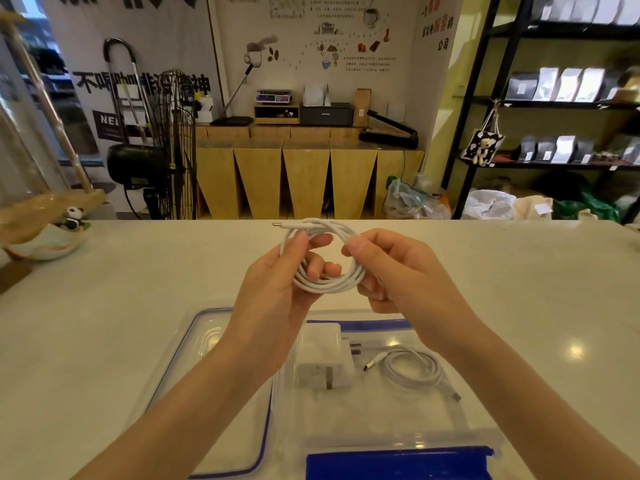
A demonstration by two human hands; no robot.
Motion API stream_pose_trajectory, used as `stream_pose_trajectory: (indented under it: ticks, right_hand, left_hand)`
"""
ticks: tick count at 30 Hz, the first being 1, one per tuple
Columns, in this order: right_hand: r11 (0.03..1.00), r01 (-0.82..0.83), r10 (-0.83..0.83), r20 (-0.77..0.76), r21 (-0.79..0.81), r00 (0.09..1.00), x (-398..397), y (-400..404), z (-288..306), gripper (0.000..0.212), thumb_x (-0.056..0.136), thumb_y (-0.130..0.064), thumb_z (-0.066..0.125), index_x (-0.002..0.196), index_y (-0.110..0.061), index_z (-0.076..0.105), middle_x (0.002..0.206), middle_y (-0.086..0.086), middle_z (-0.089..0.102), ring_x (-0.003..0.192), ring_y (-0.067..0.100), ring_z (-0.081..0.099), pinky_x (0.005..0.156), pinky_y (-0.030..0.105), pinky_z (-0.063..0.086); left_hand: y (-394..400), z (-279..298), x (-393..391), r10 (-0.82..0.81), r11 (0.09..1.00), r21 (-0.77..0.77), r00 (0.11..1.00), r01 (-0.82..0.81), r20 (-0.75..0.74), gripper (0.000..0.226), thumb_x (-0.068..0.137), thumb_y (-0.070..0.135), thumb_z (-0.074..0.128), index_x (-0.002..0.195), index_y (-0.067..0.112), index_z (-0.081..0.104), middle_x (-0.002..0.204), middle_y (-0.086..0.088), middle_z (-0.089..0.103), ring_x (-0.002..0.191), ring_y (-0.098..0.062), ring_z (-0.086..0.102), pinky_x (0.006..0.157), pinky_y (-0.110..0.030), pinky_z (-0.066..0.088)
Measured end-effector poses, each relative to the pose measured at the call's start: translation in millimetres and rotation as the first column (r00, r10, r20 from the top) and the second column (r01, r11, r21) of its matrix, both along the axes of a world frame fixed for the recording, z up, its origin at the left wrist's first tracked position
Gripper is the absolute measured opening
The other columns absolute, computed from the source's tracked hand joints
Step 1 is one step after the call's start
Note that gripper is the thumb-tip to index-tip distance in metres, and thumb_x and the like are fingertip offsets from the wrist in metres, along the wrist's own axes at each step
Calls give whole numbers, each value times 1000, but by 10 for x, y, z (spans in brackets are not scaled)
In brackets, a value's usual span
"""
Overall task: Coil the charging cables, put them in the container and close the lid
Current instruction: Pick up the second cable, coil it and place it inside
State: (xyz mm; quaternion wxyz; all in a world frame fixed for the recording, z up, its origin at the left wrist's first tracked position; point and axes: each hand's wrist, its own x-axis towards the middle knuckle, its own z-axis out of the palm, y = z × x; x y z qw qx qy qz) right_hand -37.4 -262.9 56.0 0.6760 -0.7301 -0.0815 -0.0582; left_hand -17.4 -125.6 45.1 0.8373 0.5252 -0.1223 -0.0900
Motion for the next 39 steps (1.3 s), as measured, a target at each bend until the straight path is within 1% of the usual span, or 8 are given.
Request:
stream_pose_trajectory:
  ticks: [10, 14, 17, 21, 25, 30, 34, 39]
  right_hand:
    - [954, 25, 14, 126, -299, 992, 2, -83, 79, 19, 80, -29, 61, 74, -12, 68, 47, -8, 55, 43, 2, 43, 42, 7, 34]
    - [956, 1, 29, 99, -294, 995, 33, -134, 84, 16, 81, -26, 60, 79, -13, 68, 45, -12, 55, 40, -1, 45, 40, 4, 32]
    - [933, -55, 86, 73, -354, 994, 27, -178, 108, 22, 76, -35, 59, 81, -16, 69, 51, -4, 55, 42, 1, 44, 41, 6, 33]
    - [868, -105, 170, 93, -485, 981, 13, -257, 191, 32, 62, -47, 62, 79, -22, 73, 49, 6, 49, 47, 21, 37, 44, 21, 32]
    - [837, -94, 175, 101, -538, 979, 17, -283, 224, 33, 56, -51, 64, 75, -25, 73, 44, -1, 43, 45, 16, 33, 43, 20, 29]
    - [876, -168, 182, -12, -452, 983, -5, -276, 208, 36, 71, -46, 51, 78, -17, 72, 54, -3, 60, 48, 8, 49, 49, 16, 43]
    - [887, -253, 201, -171, -385, 965, 28, -340, 236, 24, 90, -21, 46, 94, -18, 70, 80, -2, 75, 72, 10, 69, 68, 19, 56]
    - [902, -321, 251, -253, -291, 935, 39, -370, 268, 22, 87, -6, 52, 92, -14, 71, 86, 1, 76, 68, 8, 64, 61, 16, 52]
  left_hand:
    - [28, 22, 20, -4, 971, 240, 999, -8, 49, 34, 95, 27, 34, 82, 14, 62, 40, 7, 42, 44, -5, 47, 45, -18, 41]
    - [59, 86, 49, -149, 979, 141, 989, 147, 7, 25, 88, 25, 43, 84, 7, 60, 41, 2, 43, 42, -8, 48, 36, -17, 38]
    - [107, 130, 62, -253, 944, 215, 968, 248, -9, 41, 72, 45, 45, 77, 8, 61, 39, -1, 49, 45, -13, 56, 39, -21, 46]
    - [104, 143, 41, -228, 895, 399, 973, 197, 30, 44, 89, 38, 35, 63, 12, 57, 35, 5, 44, 49, -12, 53, 42, -19, 43]
    - [95, 156, 43, -186, 856, 510, 971, 83, 153, 42, 91, 33, 36, 57, 15, 52, 33, 6, 39, 44, -7, 46, 42, -15, 37]
    - [137, 160, 44, -150, 917, 388, 980, 90, 128, 35, 88, 31, 38, 64, 12, 55, 37, 5, 42, 48, -9, 51, 45, -14, 44]
    - [133, 131, 62, -89, 963, 262, 990, 58, 106, 35, 90, 30, 37, 66, 12, 54, 38, 4, 43, 51, -11, 51, 49, -17, 46]
    - [92, 99, 31, 13, 965, 255, 980, -65, 200, 33, 85, 36, 39, 66, 13, 53, 37, 7, 44, 51, -10, 51, 54, -16, 48]
